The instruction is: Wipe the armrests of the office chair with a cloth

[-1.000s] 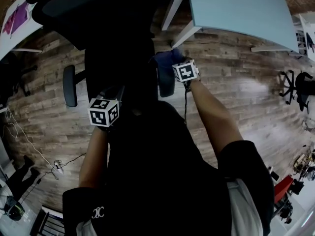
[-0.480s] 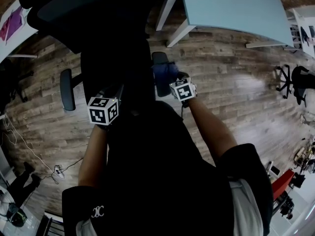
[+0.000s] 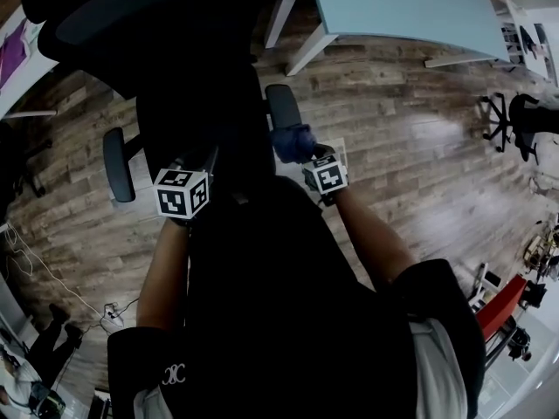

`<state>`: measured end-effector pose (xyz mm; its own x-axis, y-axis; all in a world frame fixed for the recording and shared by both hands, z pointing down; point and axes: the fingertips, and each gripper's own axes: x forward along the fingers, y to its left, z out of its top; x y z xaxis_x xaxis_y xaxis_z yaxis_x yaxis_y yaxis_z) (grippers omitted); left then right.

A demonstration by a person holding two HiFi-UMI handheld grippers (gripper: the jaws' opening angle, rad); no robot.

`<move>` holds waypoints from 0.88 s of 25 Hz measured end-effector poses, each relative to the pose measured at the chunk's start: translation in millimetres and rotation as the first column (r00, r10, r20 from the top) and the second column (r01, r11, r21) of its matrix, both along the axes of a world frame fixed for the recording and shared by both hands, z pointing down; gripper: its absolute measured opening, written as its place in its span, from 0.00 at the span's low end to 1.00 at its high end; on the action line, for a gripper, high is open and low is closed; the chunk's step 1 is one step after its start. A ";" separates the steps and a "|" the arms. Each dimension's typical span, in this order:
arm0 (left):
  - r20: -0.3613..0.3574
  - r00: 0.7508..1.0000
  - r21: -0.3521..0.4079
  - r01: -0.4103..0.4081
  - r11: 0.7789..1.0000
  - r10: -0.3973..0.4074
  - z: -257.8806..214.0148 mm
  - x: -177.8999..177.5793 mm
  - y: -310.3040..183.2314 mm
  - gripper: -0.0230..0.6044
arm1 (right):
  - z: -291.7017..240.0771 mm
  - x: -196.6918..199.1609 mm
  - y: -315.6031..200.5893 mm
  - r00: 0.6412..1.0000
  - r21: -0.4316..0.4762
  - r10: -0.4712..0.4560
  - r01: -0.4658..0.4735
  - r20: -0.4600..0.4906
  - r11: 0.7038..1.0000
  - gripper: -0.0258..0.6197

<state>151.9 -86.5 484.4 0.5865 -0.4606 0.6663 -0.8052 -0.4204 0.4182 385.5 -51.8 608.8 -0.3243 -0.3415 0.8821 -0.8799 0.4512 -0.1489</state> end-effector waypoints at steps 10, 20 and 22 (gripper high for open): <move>-0.044 0.998 -0.028 -0.047 0.998 0.046 6.5 -34.8 19.2 0.05 | -29.7 -71.7 44.4 0.999 0.038 -0.040 0.039 0.018 0.999 0.16; -0.021 0.994 -0.086 -0.105 0.991 0.103 23.7 -101.9 35.0 0.05 | -22.9 -126.0 -24.4 0.867 0.216 0.483 -0.499 0.126 0.839 0.16; -0.025 0.993 -0.094 -0.114 0.989 0.113 24.2 -112.2 37.4 0.05 | -11.8 -129.8 -32.5 0.767 0.211 0.619 -0.641 0.168 0.738 0.16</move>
<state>39.7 -49.1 508.5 0.6447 -0.3255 0.6917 -0.7458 -0.4664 0.4756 255.8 -84.3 596.9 -0.0236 -0.6904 0.7231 -0.9655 -0.1717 -0.1955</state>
